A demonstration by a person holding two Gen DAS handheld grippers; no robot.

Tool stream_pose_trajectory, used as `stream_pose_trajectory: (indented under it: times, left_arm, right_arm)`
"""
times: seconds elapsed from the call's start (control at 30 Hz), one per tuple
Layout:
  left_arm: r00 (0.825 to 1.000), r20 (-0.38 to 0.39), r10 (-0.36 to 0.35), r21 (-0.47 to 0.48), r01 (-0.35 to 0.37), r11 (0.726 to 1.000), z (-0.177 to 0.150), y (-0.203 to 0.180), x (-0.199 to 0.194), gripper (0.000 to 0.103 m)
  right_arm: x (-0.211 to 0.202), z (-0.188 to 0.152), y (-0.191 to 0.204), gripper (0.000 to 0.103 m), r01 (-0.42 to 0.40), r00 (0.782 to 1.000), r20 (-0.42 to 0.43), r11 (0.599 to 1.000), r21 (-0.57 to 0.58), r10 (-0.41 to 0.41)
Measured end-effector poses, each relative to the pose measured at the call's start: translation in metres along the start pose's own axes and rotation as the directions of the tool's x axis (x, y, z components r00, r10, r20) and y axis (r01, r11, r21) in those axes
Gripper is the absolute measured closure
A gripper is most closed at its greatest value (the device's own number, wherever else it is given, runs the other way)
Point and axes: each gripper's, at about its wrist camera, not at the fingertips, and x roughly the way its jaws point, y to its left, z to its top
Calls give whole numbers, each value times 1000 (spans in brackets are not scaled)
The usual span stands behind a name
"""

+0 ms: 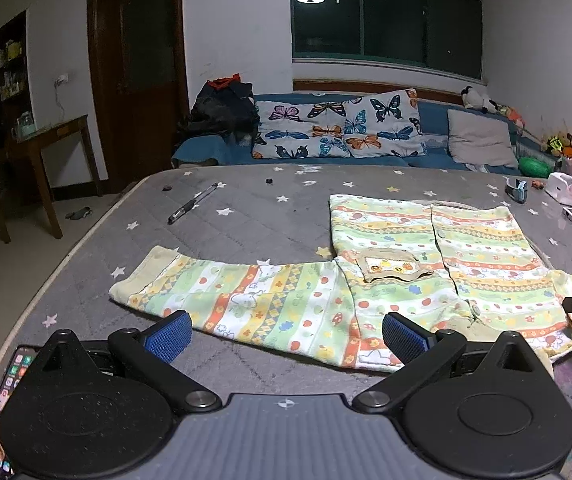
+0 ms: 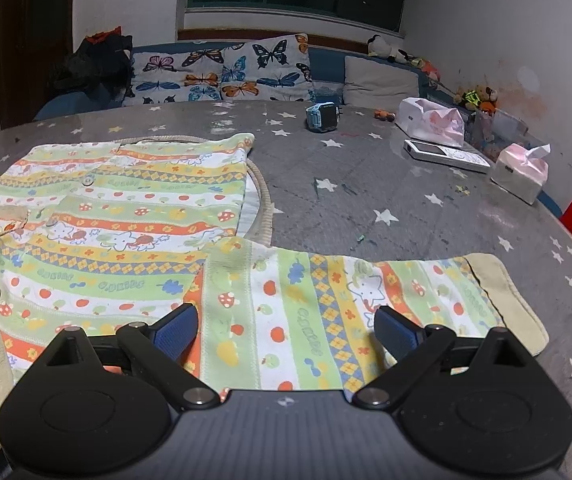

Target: Fold clothes

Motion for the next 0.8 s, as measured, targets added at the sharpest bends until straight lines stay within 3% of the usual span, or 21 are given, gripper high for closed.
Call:
stream_pose_trajectory:
  times: [0.8]
  left_arm:
    - [1000,-19,13,41,-12,999,6,-20,3,0]
  right_arm:
    - [6,-8,-16,4,-45,998,48,997,70,42]
